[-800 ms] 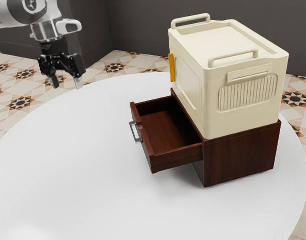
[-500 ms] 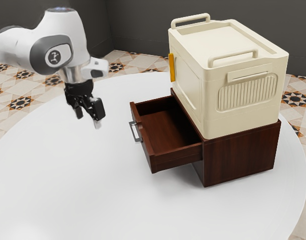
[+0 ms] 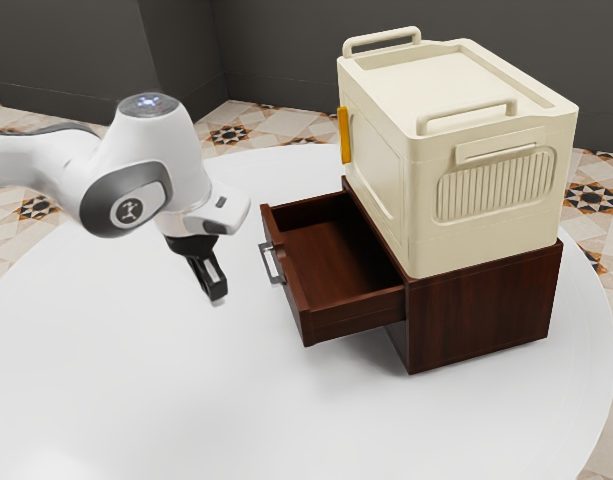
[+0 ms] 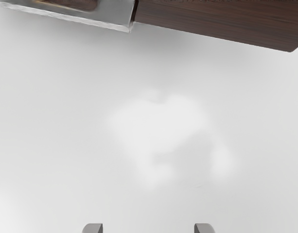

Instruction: Push the drawer handle with one arm to close the drawer

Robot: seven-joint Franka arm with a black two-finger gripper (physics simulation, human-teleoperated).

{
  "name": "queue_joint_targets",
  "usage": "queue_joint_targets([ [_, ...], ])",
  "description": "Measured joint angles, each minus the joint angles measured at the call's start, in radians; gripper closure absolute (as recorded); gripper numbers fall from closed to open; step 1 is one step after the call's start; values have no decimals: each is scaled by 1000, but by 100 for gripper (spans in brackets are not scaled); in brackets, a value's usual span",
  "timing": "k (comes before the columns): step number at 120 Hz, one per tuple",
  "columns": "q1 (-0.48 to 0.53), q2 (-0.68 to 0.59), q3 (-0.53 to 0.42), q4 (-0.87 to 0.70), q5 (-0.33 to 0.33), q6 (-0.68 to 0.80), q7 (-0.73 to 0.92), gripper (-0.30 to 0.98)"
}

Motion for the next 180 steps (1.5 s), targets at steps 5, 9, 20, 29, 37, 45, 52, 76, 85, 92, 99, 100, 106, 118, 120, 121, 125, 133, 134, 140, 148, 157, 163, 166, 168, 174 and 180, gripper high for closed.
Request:
queue_joint_targets([
  [5,0,18,2,1,-5,24,11,53],
  [9,0,33,3,3,-7,44,20,54],
  [20,-1,63,22,13,-10,87,42,56],
  [29,0,87,47,25,-8,118,60,57],
  [37,7,138,61,63,-7,147,77,57],
  [45,9,175,65,88,-6,180,92,58],
  [52,10,195,66,95,-6,211,103,58],
  [76,12,246,66,122,-21,296,135,64],
  [85,9,266,65,133,-41,313,144,65],
  [92,6,284,62,145,-51,323,151,66],
  [99,3,299,60,158,-57,331,157,66],
  [100,3,301,60,160,-58,332,157,66],
  [106,1,313,58,171,-66,336,162,67],
  [118,0,323,58,178,-75,343,170,67],
  [120,0,324,58,179,-76,344,171,67],
  [121,1,326,58,180,-76,344,172,67],
  [125,3,338,57,192,-80,346,174,67],
  [133,5,371,52,221,-92,349,178,67],
  [134,5,375,51,225,-94,349,178,67],
  [140,5,398,42,248,-102,352,181,67],
  [148,4,423,29,283,-111,354,185,68],
  [157,4,453,15,319,-123,356,188,68],
  [163,5,474,5,344,-130,357,191,68],
  [166,7,485,-1,358,-134,358,192,68],
  [168,8,491,-6,367,-137,358,192,68],
  [174,9,509,-16,391,-143,359,194,68],
  [180,11,525,-24,413,-149,361,196,68],
])
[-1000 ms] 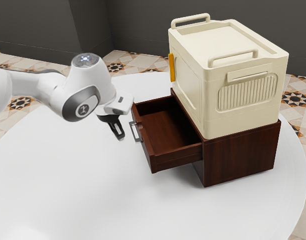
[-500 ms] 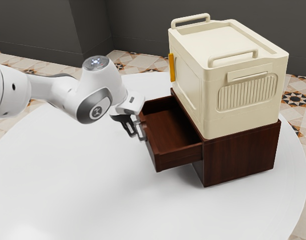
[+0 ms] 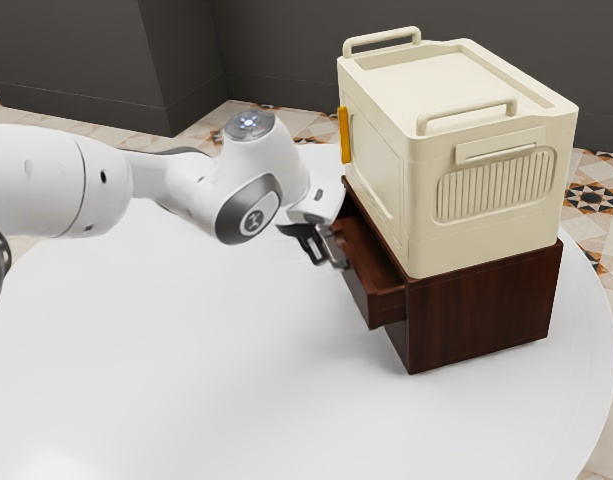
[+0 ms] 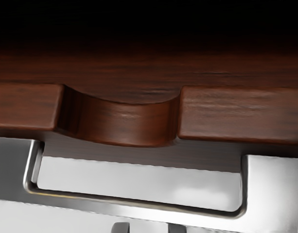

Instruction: Push the drawer handle with one arm to close the drawer

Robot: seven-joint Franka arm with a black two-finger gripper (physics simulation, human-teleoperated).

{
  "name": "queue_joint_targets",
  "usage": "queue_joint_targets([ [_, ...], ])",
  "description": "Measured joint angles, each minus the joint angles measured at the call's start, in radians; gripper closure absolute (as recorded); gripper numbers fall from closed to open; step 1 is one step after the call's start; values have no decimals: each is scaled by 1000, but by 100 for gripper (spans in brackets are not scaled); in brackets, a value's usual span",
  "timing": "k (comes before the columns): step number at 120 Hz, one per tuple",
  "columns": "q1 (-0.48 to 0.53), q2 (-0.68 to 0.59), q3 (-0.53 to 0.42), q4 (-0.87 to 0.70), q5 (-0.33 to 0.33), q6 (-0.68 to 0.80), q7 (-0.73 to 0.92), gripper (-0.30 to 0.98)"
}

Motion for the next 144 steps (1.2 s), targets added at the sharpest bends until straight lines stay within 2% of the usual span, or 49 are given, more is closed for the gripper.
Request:
queue_joint_targets([
  [44,26,68,-52,83,-37,49,11,67],
  [101,71,118,-108,132,-36,92,14,67],
  [109,71,85,-110,105,-38,90,14,67],
  [116,76,-55,-111,-43,-46,84,12,66],
  [121,122,-176,-125,-126,-49,33,-4,64],
  [126,182,-282,-152,-143,-51,-67,-33,61],
  [133,249,-345,-169,10,-62,-258,-80,50],
  [144,344,-321,-183,283,-84,-522,-148,32],
])
